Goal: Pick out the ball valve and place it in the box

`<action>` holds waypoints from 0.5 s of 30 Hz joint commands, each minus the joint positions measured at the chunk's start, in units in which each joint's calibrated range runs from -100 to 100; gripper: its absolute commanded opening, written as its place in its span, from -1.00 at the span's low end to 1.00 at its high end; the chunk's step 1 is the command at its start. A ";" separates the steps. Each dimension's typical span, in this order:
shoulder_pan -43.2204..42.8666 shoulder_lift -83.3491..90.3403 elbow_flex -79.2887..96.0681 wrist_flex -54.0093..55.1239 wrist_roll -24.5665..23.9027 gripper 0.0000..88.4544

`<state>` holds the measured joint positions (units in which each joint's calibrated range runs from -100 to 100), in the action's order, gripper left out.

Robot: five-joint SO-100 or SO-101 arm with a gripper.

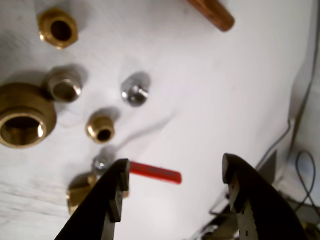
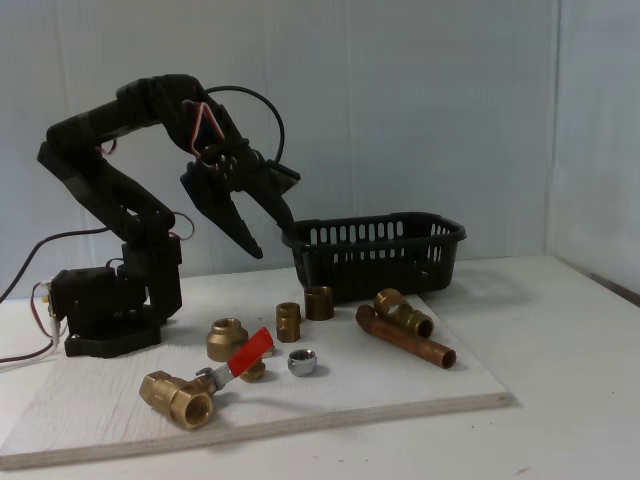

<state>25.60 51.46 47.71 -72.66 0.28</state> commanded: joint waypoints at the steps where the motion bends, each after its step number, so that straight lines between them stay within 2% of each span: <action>1: 0.89 -1.40 -4.12 -0.31 0.18 -0.54; 10: 4.29 -5.72 -21.35 -12.88 0.39 -0.54; 15: 5.54 -11.15 -25.87 -22.87 5.15 -0.54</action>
<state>30.05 42.57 26.01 -90.71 2.92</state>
